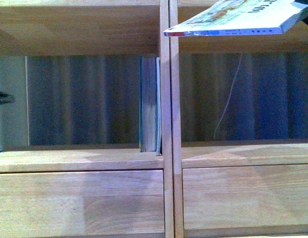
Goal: Organize books on shelf
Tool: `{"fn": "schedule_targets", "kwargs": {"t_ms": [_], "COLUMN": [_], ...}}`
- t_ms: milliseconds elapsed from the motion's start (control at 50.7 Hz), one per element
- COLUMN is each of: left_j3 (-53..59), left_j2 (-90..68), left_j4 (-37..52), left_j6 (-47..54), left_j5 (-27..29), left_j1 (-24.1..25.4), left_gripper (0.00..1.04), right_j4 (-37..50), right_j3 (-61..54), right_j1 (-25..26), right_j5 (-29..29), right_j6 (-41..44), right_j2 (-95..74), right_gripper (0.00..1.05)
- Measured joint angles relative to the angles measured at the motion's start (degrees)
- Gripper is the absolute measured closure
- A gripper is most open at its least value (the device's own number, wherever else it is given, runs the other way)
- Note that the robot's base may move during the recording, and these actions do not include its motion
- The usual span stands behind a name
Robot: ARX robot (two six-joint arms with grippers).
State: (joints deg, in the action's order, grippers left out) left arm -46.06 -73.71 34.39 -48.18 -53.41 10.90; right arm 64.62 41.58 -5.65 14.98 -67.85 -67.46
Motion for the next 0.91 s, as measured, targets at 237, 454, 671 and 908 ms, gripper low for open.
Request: {"fn": "schedule_targets", "kwargs": {"t_ms": [237, 454, 671, 908], "left_j3": [-6.05, -9.16, -9.75, -8.55], "left_j2": [-2.47, -3.54, -3.54, -2.82], "left_j4": [6.19, 9.92, 13.75, 18.21], "left_j6": [-14.91, -24.50, -28.46, -30.84], "left_j5": [4.94, 7.04, 5.66, 5.35], "left_j1": [-11.78, -15.34, -15.37, -15.32], "left_gripper": [0.07, 0.07, 0.17, 0.43], "right_j4": [1.29, 1.79, 2.49, 3.91], "right_j3": [1.68, 4.59, 6.10, 7.58], "right_j1": [-10.75, -20.09, -26.29, -30.58], "right_j5": [-3.69, -6.10, -7.78, -9.29], "right_j6": [5.14, 7.13, 5.38, -1.44], "right_j2": [-4.72, -8.44, -10.73, -13.03], "right_gripper": [0.97, 0.97, 0.97, 0.97]}}
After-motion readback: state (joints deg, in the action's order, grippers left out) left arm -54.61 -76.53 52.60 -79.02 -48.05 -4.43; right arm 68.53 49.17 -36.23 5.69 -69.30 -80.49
